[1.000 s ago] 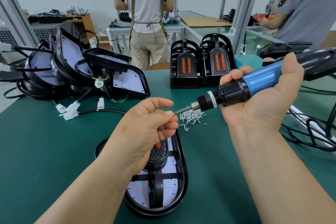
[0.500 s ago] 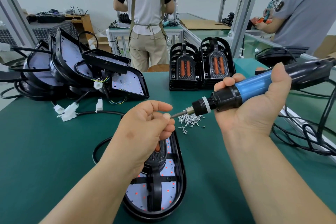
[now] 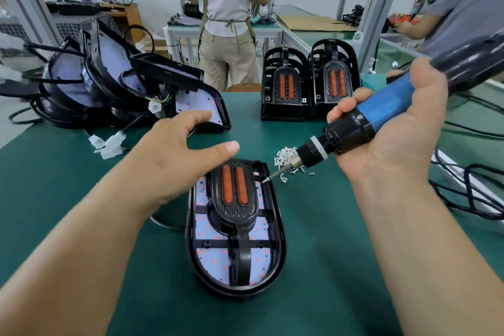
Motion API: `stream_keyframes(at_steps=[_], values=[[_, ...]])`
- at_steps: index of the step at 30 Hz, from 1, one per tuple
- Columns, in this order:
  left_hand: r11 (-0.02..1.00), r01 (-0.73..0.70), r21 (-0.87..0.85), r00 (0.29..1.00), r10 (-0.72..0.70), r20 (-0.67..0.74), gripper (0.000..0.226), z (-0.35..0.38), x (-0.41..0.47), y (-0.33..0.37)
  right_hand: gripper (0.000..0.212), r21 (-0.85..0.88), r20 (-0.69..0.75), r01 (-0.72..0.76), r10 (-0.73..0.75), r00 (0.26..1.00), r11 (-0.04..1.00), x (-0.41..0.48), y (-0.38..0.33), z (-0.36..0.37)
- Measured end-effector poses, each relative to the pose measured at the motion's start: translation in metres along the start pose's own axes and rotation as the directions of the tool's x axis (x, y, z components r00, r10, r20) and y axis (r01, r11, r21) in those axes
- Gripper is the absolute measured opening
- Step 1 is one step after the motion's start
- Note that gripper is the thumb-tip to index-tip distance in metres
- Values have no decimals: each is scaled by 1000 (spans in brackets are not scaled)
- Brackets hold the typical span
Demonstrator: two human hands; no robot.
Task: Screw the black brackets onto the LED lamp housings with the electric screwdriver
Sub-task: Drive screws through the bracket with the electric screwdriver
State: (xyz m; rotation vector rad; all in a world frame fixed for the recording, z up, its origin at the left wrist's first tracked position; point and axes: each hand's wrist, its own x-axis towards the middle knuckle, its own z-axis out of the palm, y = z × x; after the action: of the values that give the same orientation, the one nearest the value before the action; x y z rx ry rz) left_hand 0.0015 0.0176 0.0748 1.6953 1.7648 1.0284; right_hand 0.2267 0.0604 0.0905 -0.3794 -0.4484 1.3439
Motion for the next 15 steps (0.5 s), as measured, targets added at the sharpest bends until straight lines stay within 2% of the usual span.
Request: stream_keyframes(at_steps=[2, 4, 7, 9, 12, 15], values=[[998, 53, 38, 983, -59, 172, 109, 0, -8, -7, 54, -133, 60, -24, 32, 998, 991, -5, -2, 3], [992, 76, 102, 959, -101, 265, 121, 7, -17, -16, 62, -225, 117, -47, 75, 990, 973, -11, 1, 4], [989, 85, 118, 957, -114, 268, 129, 18, -23, -23, 64, -315, 163, -66, 123, 979, 947, -18, 9, 8], [993, 102, 52, 958, -112, 264, 128, 23, -23, -26, 53, -366, 174, -59, 131, 976, 929, -22, 14, 8], [995, 98, 5, 964, -97, 246, 127, 26, -21, -32, 27, -412, 176, -48, 131, 976, 910, -26, 19, 5], [996, 90, -3, 965, -86, 246, 127, 26, -20, -34, 23, -405, 178, -66, 149, 973, 912, -29, 23, 4]])
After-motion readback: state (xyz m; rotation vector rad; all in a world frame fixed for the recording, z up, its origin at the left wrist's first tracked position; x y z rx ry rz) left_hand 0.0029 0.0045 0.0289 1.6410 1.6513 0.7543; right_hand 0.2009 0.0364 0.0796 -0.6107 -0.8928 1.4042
